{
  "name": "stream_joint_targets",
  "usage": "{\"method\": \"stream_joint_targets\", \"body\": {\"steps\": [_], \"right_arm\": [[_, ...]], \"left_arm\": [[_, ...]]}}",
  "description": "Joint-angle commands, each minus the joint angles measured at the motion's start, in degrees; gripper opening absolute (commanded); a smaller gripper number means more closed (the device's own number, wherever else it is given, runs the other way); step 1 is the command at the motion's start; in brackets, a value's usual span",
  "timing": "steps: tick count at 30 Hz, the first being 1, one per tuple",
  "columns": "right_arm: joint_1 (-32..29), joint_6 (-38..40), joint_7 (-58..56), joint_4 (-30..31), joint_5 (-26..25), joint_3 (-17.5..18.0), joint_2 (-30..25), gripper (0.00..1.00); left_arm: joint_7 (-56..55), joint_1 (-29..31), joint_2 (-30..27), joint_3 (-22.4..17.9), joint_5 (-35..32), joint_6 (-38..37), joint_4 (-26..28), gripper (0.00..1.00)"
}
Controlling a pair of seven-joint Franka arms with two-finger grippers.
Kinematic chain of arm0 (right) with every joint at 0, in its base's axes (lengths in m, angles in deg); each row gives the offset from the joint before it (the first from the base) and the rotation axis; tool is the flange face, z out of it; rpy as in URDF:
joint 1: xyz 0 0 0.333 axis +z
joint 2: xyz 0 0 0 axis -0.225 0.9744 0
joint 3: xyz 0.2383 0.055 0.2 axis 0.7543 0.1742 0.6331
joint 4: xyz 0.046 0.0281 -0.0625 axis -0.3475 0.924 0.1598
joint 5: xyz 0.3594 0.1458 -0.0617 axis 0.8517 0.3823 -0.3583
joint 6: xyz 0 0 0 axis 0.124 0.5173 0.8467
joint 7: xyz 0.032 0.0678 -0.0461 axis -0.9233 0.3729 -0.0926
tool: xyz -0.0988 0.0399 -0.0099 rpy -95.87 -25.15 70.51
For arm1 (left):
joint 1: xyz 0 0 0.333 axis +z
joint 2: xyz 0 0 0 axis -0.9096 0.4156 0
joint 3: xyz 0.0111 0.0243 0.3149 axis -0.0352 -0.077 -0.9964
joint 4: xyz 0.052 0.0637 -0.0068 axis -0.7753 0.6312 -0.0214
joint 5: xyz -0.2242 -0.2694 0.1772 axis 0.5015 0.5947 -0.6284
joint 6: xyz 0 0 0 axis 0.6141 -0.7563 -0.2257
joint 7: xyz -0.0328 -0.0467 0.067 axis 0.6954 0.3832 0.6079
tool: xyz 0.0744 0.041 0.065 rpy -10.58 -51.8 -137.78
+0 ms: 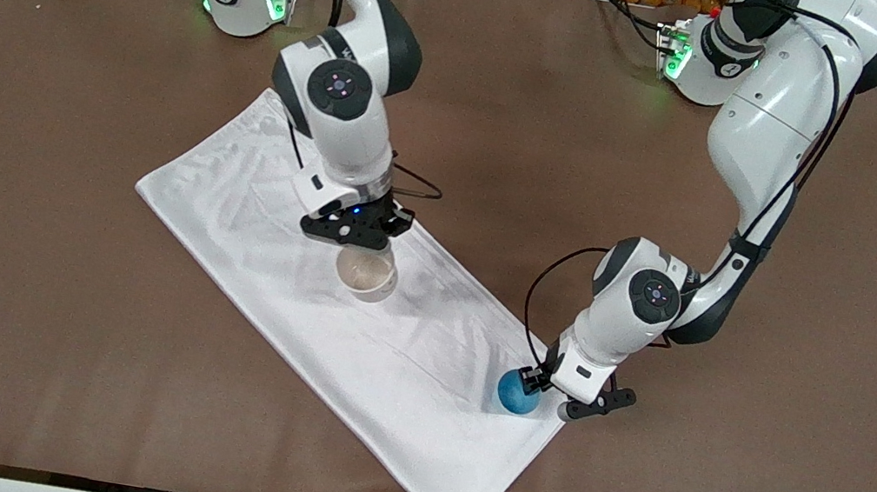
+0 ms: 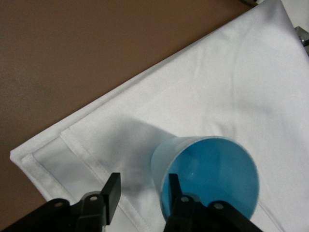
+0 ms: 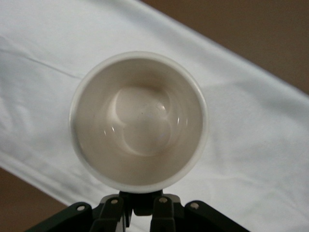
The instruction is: Place blue cup into white mug on table
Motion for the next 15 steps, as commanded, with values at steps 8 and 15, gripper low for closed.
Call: {"method": "stream_joint_targets", "body": {"steps": [8, 15], "right_arm": [[11.0, 0.3, 9.2, -7.1, 4.3, -0.4, 6.0, 0.0], [16.0, 0.2, 11.6, -9.3, 3.7, -0.4, 10.3, 0.0]], "left_arm": [[-2.1, -0.5, -0.3, -0.7, -1.9, -0.3, -0.7, 0.0], [-1.8, -0.1, -2.7, -0.8, -2.2, -8.6, -0.6, 0.0]]}}
